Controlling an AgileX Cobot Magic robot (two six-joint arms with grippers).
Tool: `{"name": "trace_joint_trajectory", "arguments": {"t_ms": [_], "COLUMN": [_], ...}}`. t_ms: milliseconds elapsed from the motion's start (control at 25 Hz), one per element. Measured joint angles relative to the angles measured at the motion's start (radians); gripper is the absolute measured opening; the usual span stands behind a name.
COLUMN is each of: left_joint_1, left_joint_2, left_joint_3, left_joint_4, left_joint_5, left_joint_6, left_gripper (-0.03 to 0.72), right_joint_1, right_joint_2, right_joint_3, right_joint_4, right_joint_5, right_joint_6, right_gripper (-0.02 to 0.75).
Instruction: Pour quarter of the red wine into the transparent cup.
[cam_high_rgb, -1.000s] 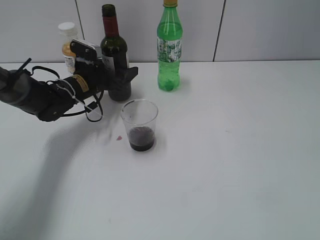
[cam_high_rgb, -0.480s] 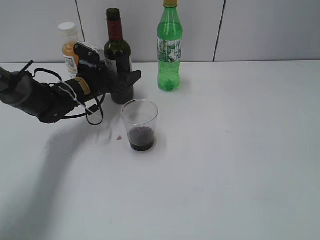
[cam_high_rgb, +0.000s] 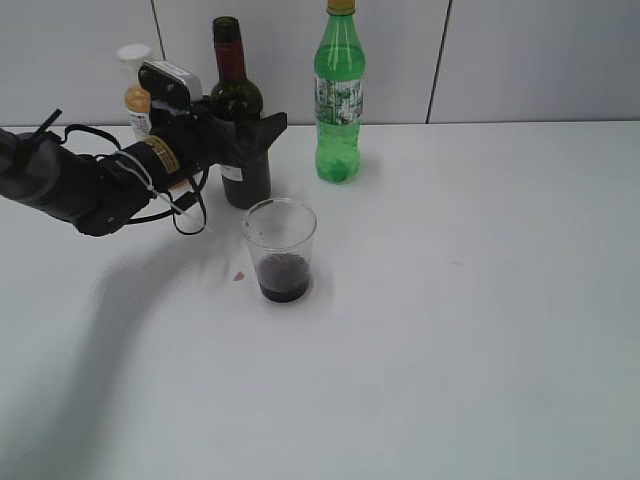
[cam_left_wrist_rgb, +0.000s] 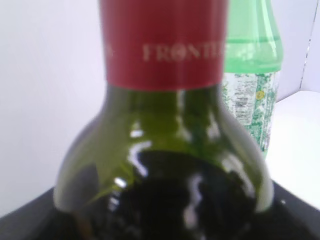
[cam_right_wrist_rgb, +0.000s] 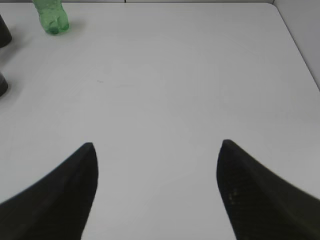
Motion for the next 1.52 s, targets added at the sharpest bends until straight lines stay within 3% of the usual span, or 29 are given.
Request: {"name": "trace_joint_trajectory", "arguments": {"t_ms": [520,880,1120,1320,1520], "left_joint_1": [0.001,0.003,0.003,0.013,0.095], "left_joint_2": [-0.158,-0.395,-0.633,-0.827,-0.959], "left_joint_3": [0.0,0.0,0.0,0.0,0.0], "left_joint_4": [0.002,0.002,-0.011,-0.097,-0.338], "left_joint_5": [0.021,0.296,0.817,1.339,1.795], "left_joint_6": [0.0,0.0,-0.054,-0.06,0.14], "left_gripper": [0.629,0.621,0.617,0.607,0.599], "right_joint_1": [0.0,0.0,0.0,0.0,0.0], "right_joint_2": [0.0,0.0,0.0,0.0,0.0], "right_joint_3": [0.0,0.0,0.0,0.0,0.0], "right_joint_4": [0.0,0.0,0.0,0.0,0.0], "right_joint_5": [0.0,0.0,0.0,0.0,0.0], "right_joint_6": [0.0,0.0,0.0,0.0,0.0], "right_gripper": [0.593,0.593,0.593,0.593,0.593]}}
